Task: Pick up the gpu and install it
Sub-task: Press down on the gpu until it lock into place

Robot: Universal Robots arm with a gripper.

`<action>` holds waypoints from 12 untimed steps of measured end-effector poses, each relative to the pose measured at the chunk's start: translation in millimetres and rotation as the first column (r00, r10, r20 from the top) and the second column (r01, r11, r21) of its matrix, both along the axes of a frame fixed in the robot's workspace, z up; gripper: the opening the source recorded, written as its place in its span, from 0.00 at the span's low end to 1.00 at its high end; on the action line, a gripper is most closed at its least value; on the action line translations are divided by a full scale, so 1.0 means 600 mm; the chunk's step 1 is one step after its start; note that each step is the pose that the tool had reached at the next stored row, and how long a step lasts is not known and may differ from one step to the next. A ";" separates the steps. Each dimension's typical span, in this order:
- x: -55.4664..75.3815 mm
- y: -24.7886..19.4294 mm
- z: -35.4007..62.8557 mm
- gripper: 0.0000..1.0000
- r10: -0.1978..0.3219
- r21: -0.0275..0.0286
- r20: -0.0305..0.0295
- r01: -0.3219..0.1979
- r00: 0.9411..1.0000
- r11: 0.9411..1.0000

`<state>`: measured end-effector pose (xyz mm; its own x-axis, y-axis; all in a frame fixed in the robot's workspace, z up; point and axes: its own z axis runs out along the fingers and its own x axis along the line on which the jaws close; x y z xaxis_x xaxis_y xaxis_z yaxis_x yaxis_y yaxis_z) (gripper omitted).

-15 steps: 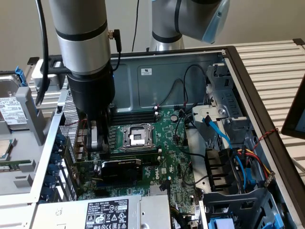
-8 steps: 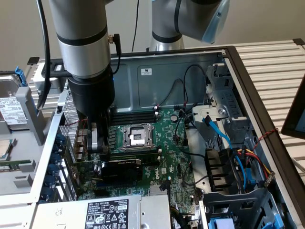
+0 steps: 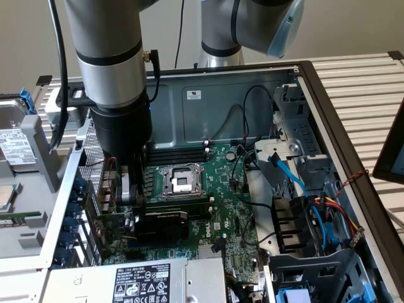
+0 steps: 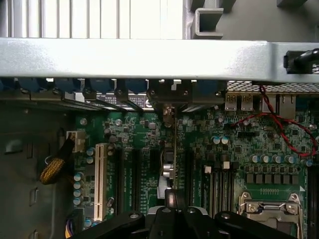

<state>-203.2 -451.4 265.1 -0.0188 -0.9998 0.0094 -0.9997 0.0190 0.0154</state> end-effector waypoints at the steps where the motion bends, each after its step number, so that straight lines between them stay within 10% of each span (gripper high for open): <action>1: 0.000 0.0001 -0.001 0.11 0.000 0.000 0.000 0.000 1.000 1.000; 8: -0.001 0.0007 0.005 0.11 0.000 0.002 0.000 0.000 1.000 1.000; 12: 0.011 0.0004 0.012 0.11 0.001 0.000 -0.009 -0.001 1.000 1.000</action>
<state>-196.6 -451.2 272.6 -0.0180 -0.9998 0.0091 -0.9995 0.0182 0.0241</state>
